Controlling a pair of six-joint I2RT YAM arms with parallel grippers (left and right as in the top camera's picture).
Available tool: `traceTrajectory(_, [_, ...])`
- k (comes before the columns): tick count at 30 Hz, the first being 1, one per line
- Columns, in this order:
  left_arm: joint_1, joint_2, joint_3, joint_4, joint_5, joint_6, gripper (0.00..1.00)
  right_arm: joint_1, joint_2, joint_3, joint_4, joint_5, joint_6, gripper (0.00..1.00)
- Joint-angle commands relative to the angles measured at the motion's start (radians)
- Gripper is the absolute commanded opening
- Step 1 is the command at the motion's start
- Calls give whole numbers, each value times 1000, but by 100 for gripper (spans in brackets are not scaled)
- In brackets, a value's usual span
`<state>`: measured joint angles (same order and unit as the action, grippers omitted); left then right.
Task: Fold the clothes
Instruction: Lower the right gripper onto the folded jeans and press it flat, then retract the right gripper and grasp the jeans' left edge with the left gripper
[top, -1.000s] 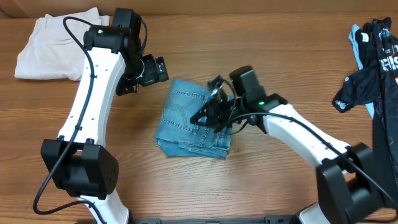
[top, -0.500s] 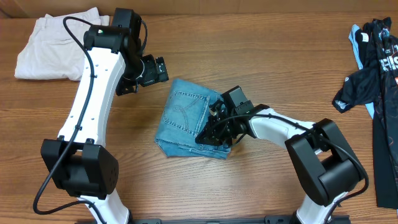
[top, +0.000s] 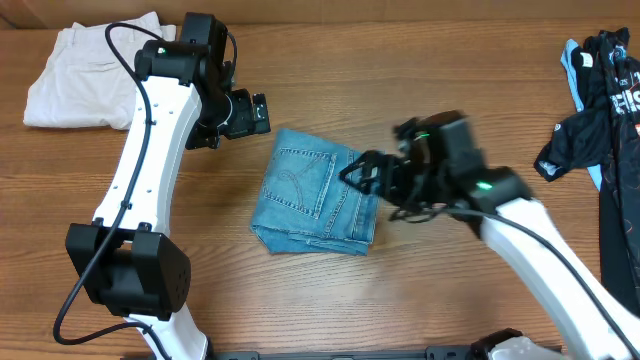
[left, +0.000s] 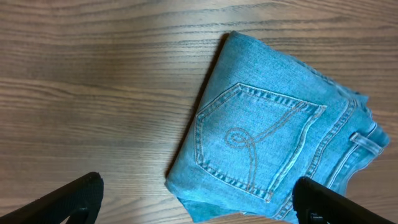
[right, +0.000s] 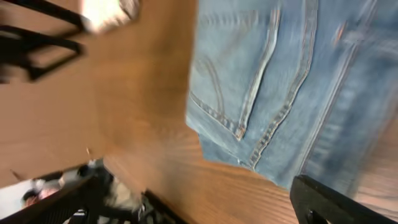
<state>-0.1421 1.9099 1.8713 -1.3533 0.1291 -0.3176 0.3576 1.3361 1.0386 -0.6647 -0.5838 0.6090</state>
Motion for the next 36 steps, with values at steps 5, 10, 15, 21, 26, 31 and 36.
traceTrajectory(5, [0, 52, -55, 9, 90, 166, 100, -122, -254, 49, -127, 53, -130, 100])
traceTrajectory(10, [0, 156, -87, 18, 185, 218, 100, -216, -379, 49, -208, 54, -173, 100])
traceTrajectory(15, [0, 247, -87, 37, 260, 322, 100, -243, -427, 49, -277, 131, -174, 100])
traceTrajectory(21, [0, 322, -87, 38, 287, 431, 100, -243, -446, 64, -317, 217, -198, 100])
traceTrajectory(26, [0, 344, -87, 69, 291, 454, 100, -243, -446, 103, -338, 261, -198, 100])
traceTrajectory(31, [0, 375, -95, 63, 345, 499, 100, -250, -446, 178, -382, 305, -198, 100])
traceTrajectory(36, [-3, 414, -146, 80, 420, 510, 100, -259, -446, 268, -424, 374, -198, 100])
